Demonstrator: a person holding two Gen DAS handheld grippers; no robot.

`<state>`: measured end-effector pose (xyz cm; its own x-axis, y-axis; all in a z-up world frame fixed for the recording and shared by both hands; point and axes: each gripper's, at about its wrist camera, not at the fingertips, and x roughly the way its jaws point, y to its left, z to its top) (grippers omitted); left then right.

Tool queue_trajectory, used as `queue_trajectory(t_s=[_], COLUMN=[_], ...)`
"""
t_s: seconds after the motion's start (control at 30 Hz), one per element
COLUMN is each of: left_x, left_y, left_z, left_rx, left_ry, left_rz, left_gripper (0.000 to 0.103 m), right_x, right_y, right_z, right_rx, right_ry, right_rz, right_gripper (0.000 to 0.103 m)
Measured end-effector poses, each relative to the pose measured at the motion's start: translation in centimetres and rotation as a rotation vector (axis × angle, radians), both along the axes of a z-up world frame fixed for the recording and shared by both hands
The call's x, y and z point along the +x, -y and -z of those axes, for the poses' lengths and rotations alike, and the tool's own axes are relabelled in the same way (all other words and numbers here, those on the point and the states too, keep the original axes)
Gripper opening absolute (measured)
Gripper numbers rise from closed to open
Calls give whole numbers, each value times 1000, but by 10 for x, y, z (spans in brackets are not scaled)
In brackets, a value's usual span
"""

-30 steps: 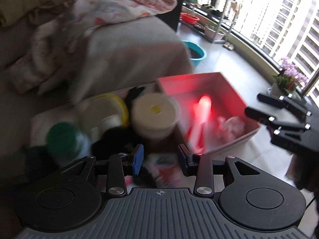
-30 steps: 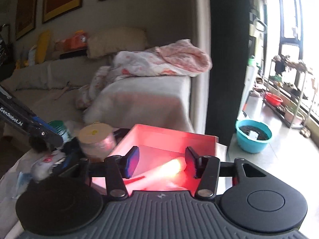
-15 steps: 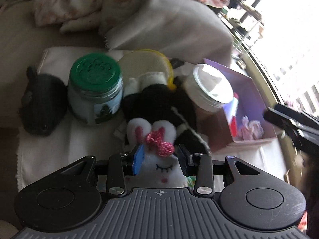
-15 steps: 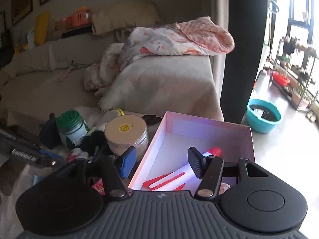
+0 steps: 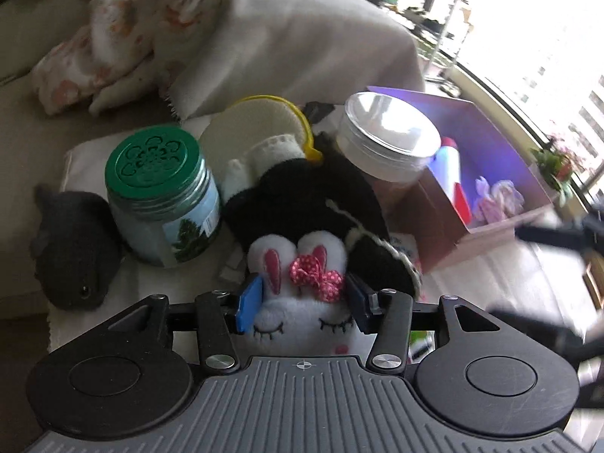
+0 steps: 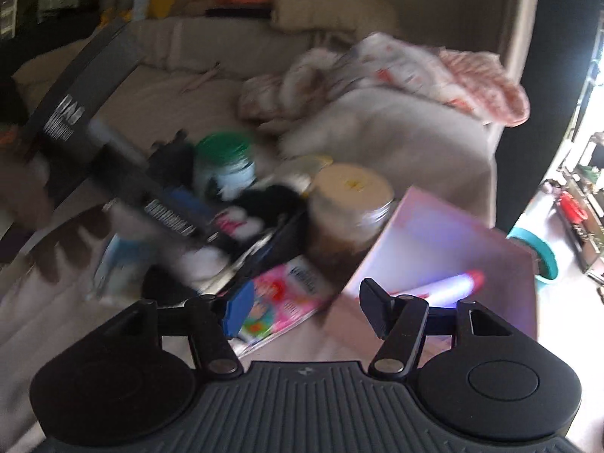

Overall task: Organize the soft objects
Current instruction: 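Grasp the white bunny plush with pink bow using the left gripper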

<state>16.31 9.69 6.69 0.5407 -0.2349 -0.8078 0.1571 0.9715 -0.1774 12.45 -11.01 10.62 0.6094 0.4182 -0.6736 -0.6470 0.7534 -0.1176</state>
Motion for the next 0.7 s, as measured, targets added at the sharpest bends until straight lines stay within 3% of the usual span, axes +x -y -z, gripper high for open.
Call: queue_trajectory(t_s=[0.17, 0.47, 0.63, 0.7], left_x=[16, 20, 20, 19], left_y=[-5, -20, -20, -19], left_z=[14, 31, 37, 37], left_rx=[-27, -103, -117, -120], left_ry=[-39, -64, -42, -30], left_rz=[-72, -136, -167, -164], left_gripper=[74, 92, 93, 82], right_x=[-2, -12, -15, -17], right_y=[1, 7, -1, -6], right_z=[9, 29, 36, 35], right_rx=[7, 7, 13, 5], right_ry=[-30, -74, -88, -84], right_rz=[-7, -6, 4, 1], right_gripper=[63, 63, 63, 63])
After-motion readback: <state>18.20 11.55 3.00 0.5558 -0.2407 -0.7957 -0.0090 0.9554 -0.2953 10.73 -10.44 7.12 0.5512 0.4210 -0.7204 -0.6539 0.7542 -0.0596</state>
